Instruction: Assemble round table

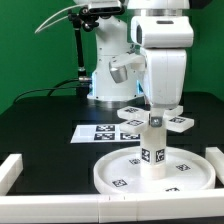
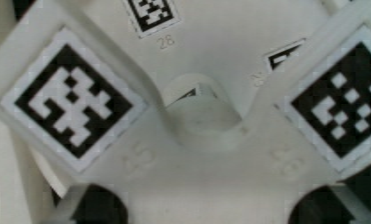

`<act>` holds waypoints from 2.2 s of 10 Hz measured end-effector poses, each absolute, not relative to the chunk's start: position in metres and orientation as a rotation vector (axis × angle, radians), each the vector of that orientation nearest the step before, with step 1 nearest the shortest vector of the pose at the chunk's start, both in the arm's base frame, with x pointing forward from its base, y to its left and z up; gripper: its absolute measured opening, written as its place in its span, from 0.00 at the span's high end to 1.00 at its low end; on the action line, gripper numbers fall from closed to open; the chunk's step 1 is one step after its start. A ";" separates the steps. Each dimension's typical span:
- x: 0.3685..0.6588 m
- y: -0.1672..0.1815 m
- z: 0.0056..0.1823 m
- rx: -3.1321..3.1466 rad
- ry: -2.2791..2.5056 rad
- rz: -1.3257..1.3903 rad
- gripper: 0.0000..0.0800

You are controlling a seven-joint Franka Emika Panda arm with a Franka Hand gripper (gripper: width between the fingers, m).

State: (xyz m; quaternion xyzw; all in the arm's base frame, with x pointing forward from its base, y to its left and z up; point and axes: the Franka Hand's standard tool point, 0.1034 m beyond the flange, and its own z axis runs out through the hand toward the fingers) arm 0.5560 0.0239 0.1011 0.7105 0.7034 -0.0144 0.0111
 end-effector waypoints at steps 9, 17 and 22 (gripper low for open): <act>0.554 0.024 0.100 2.795 1.394 -0.024 0.45; 0.553 0.024 0.100 3.138 0.434 -0.001 0.45; 0.554 0.026 0.100 3.186 -0.152 -0.009 0.45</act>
Offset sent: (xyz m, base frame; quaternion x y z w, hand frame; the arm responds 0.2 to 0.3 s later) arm -0.0099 0.0000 -0.0045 0.0267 0.0278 0.1112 0.9931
